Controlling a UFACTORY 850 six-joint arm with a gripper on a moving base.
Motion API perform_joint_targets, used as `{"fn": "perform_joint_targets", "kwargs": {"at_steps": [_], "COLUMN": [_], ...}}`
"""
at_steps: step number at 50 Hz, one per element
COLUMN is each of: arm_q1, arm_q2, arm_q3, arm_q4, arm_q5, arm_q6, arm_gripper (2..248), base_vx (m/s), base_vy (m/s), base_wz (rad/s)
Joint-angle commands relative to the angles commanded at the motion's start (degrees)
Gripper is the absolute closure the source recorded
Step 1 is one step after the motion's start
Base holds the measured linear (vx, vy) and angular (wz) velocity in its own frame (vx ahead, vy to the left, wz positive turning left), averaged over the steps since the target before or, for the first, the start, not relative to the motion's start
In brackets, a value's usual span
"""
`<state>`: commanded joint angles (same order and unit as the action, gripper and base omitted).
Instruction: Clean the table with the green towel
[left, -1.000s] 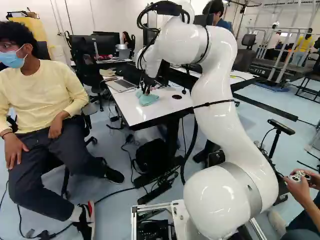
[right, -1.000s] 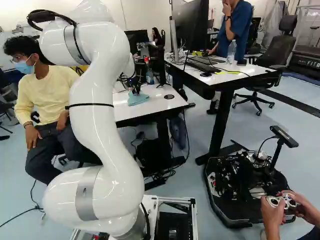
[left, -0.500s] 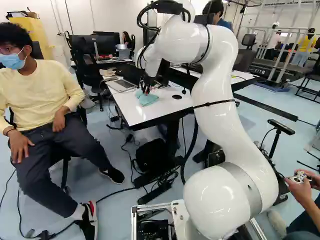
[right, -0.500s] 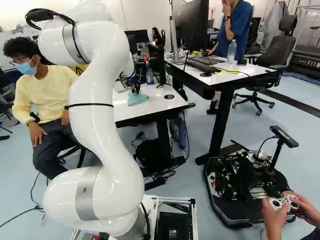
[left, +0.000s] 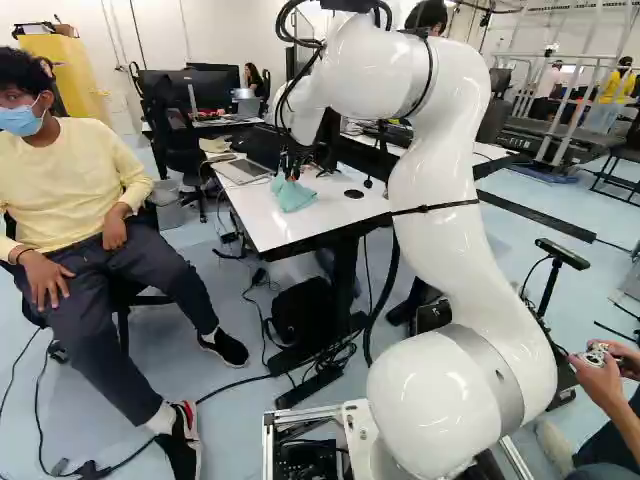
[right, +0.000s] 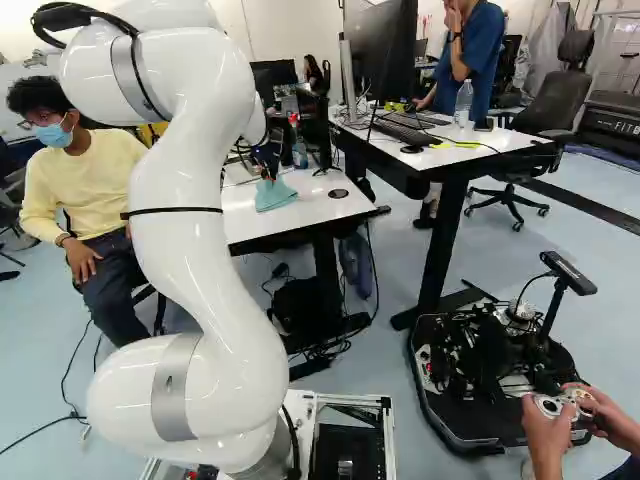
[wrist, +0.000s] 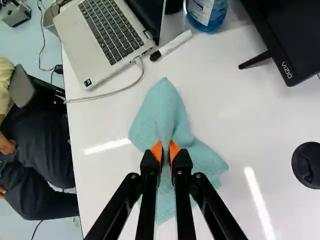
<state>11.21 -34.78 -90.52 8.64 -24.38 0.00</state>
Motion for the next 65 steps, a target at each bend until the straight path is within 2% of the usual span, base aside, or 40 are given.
{"fn": "perform_joint_targets", "kwargs": {"at_steps": [23,65], "arm_q1": [0.00,-0.32], "arm_q2": [2.84,6.62], "arm_q3": [0.39,-0.82], "arm_q4": [0.00,0.00], "arm_q5": [-3.85,-4.74], "arm_q6": [0.00,0.00], "arm_gripper": [206,206], "base_vx": [0.000,0.000], "base_vy": [0.000,0.000], "base_wz": [0.000,0.000]}}
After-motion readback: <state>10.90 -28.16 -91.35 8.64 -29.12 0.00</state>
